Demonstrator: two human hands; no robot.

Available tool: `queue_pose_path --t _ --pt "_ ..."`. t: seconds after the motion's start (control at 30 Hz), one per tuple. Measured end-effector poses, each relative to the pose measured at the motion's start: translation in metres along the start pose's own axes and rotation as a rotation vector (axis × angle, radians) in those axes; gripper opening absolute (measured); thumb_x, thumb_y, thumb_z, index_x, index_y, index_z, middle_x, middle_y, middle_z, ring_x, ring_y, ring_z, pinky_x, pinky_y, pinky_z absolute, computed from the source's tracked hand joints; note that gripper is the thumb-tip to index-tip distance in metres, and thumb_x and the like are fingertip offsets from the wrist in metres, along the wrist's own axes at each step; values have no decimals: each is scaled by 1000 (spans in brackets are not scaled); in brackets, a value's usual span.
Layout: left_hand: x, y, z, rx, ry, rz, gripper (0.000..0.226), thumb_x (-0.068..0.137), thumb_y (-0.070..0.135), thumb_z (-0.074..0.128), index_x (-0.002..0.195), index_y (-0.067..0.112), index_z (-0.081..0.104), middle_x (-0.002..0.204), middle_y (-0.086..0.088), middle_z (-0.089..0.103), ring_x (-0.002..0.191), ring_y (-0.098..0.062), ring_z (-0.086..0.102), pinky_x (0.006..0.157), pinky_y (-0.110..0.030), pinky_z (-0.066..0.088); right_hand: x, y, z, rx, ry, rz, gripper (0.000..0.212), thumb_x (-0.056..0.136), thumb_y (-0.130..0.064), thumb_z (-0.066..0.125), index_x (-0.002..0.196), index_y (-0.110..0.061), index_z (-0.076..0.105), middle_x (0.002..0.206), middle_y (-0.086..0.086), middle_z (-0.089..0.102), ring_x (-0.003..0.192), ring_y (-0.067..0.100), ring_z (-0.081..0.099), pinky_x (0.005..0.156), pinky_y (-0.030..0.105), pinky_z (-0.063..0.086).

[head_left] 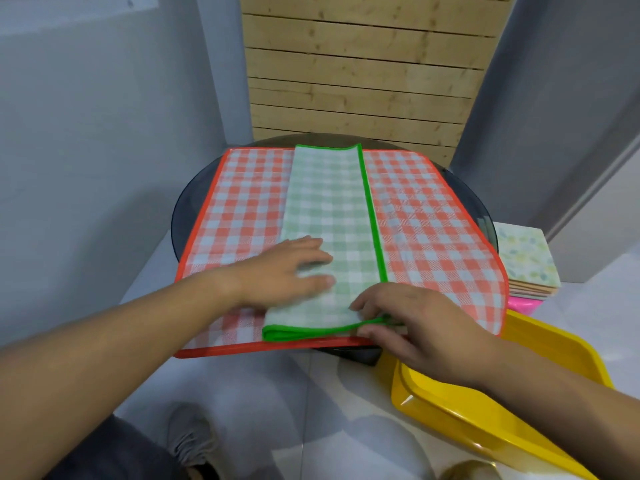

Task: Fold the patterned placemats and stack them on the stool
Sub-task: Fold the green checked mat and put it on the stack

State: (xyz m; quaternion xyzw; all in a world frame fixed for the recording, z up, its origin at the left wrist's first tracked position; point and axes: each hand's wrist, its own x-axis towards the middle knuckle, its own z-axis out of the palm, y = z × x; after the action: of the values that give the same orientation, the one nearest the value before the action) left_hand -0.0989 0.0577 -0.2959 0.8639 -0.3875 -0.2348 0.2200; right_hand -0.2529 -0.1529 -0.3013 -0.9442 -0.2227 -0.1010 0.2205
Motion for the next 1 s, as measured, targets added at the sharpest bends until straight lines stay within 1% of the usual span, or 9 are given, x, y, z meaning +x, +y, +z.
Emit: queue_pose_path --t 0.1,0.27,0.4,0.6,0.7,0.77,0.83,0.93,1.0 --pt "-6 1 -15 -476 156 -23 29 95 53 47 110 38 67 119 26 66 109 14 58 96 -10 44 9 -1 -10 164 44 131 18 96 -46 54 98 -29 62 102 -13 67 94 8 64 75 31 53" --pt "-15 -10 -19 -435 155 -34 25 102 40 48 113 32 68 112 24 67 100 16 60 80 -2 42 24 -2 -20 338 64 294 23 88 -51 54 90 -31 65 90 -16 66 90 10 63 71 31 54" --pt "-12 -11 -18 -488 131 -69 54 100 59 29 122 30 69 119 22 67 109 14 56 106 -18 37 30 0 -21 335 75 304 26 86 -53 53 86 -29 64 85 -14 64 83 9 60 67 27 50" --pt "-12 -18 -38 -1053 78 70 96 88 78 4 137 17 58 135 -9 64 129 -26 57 116 -44 31 48 3 -50 350 212 338 26 87 -49 54 83 -26 67 79 -9 62 76 10 57 62 21 44" --pt "-16 -22 -43 -780 85 104 73 88 74 39 140 25 55 134 3 65 127 -17 59 109 -32 43 63 9 -70 365 315 376 28 89 -45 57 82 -21 70 79 -3 65 71 6 56 60 21 43" --pt "-17 -18 -42 -493 140 79 47 88 45 69 132 30 59 126 17 67 118 -2 62 102 -21 48 74 14 -77 414 378 408 26 92 -36 63 81 -14 70 76 -2 66 68 5 55 59 19 43" --pt "-10 -15 -37 -361 220 53 39 91 27 72 128 27 63 122 17 69 111 4 64 98 -19 51 85 20 -78 473 462 453 26 92 -33 67 80 -11 70 75 -2 65 66 7 56 61 23 46" --pt "2 -16 -36 -421 315 -18 26 95 36 65 118 24 68 111 3 75 101 -15 71 95 -41 56 97 33 -70 656 628 500 31 89 -42 69 89 -12 69 87 2 69 78 14 62 73 36 52" --pt "12 -20 -37 -470 315 -63 30 93 44 63 114 23 67 104 -13 75 96 -34 72 88 -53 58 98 41 -60 858 619 547 52 81 -60 70 104 -14 66 96 7 70 89 20 65 82 43 52"
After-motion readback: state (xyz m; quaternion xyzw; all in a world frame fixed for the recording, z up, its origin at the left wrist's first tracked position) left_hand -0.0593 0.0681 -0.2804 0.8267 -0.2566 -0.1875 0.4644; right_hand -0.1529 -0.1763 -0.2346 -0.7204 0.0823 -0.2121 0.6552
